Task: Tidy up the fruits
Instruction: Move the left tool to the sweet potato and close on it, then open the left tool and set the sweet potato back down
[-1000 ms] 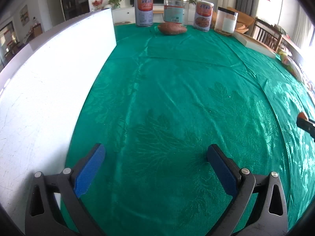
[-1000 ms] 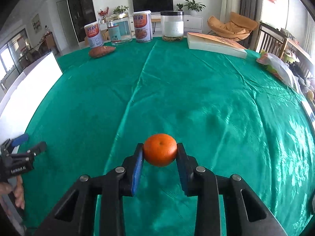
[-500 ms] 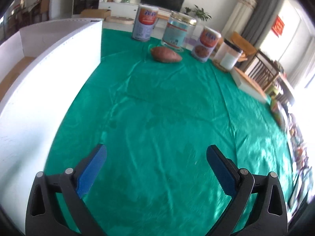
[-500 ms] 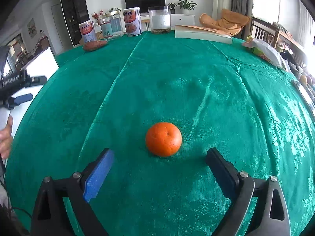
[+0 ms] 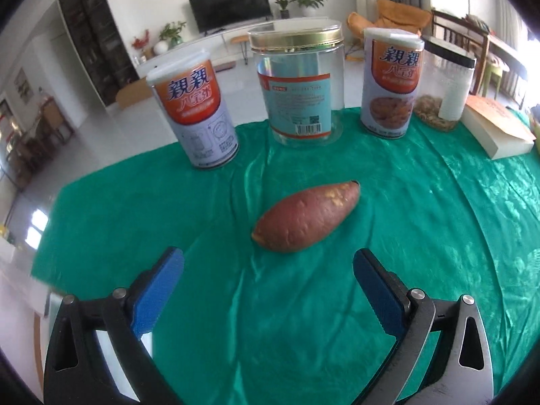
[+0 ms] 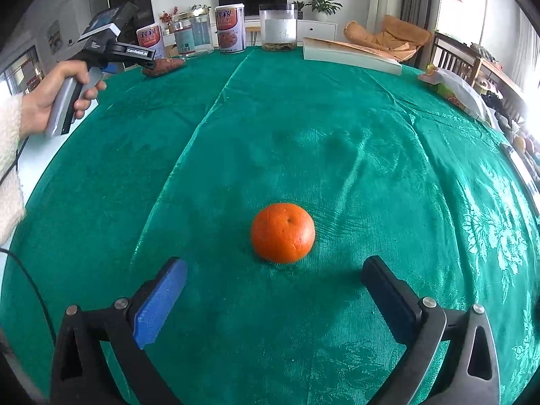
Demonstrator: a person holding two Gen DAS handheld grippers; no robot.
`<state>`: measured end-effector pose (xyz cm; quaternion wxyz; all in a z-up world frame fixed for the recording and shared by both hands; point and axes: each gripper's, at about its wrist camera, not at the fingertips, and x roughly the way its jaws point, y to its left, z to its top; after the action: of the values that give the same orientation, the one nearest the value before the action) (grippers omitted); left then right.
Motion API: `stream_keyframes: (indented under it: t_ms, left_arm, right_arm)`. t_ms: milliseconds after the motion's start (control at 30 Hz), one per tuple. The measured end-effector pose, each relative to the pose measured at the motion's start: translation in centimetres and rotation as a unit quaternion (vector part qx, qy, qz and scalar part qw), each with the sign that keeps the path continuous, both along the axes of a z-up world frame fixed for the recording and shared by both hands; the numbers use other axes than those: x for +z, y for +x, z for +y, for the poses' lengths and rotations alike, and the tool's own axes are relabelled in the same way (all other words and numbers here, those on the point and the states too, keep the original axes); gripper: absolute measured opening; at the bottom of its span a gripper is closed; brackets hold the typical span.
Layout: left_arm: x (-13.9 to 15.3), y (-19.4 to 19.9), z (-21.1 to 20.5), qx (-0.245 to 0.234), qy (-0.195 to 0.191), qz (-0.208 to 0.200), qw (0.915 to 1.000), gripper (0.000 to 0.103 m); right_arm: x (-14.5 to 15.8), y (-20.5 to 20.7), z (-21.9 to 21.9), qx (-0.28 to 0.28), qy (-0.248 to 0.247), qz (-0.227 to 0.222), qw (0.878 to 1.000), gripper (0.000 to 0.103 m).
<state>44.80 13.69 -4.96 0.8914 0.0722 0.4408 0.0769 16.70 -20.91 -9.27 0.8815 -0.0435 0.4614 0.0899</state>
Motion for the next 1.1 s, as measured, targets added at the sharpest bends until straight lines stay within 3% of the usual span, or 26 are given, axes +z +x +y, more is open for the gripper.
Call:
stream_keyframes:
  t_ms: [167, 233, 267, 333, 467, 533, 567, 633, 700, 767, 900, 1100]
  left_arm:
    - [-1.7, 3.1, -0.5, -0.067, 0.027, 0.031, 0.9969, 0.1]
    - [-1.9, 3.0, -1.3, -0.119, 0.023, 0.049, 0.9914, 0.091]
    - [-1.8, 2.9, -1.8, -0.148, 0.017, 0.062, 0.9869, 0.078]
    - [-1.7, 2.7, -2.2, -0.182, 0.024, 0.073, 0.9803, 0.077]
    - [-1.6, 3.5, -2.4, -0.175, 0.011, 0.078, 0.9814, 0.077]
    - [-2.1, 4.5, -2.2, -0.159, -0.008, 0.089, 0.9832, 0.064]
    - [-2.3, 4.8, -2.0, -0.142, -0.015, 0.097, 0.985, 0.043]
    - [-2.0, 5.1, -1.4, -0.118, -0.044, 0.095, 0.9875, 0.042]
    - [-1.8, 4.3, -1.5, -0.105, -0.042, 0.093, 0.9893, 0.042]
    - [-1.7, 2.3, -1.7, -0.096, -0.052, 0.09, 0.99, 0.042]
    - [-1.1, -3.6, -2.6, -0.064, -0.113, 0.075, 0.9888, 0.042]
    - [-0.1, -17.6, -5.0, -0.046, -0.199, 0.06, 0.9771, 0.042]
  right_arm:
    - [0.1, 0.0, -0.1, 0.0, 0.003, 0.0, 1.0, 0.103]
    - [0.1, 0.0, -0.1, 0.0, 0.003, 0.0, 1.0, 0.103]
    - [0.1, 0.0, -0.1, 0.0, 0.003, 0.0, 1.0, 0.103]
    - [0.1, 0.0, 0.0, 0.0, 0.003, 0.0, 1.0, 0.103]
    - [0.1, 0.0, -0.1, 0.0, 0.003, 0.0, 1.0, 0.103]
    - [0.1, 0.0, -0.1, 0.0, 0.003, 0.0, 1.0, 0.103]
    - [0.1, 0.1, -0.1, 0.0, 0.003, 0.0, 1.0, 0.103]
    - [0.1, 0.0, 0.0, -0.002, 0.003, 0.0, 1.0, 0.103]
    - [0.1, 0.0, 0.0, -0.003, 0.0, 0.0, 1.0, 0.103]
    - [0.0, 0.1, 0.0, -0.005, -0.001, 0.0, 1.0, 0.103]
    - [0.0, 0.2, -0.2, -0.007, -0.001, 0.0, 1.0, 0.103]
    - [0.2, 0.0, -0.5, -0.005, 0.013, -0.004, 1.0, 0.103]
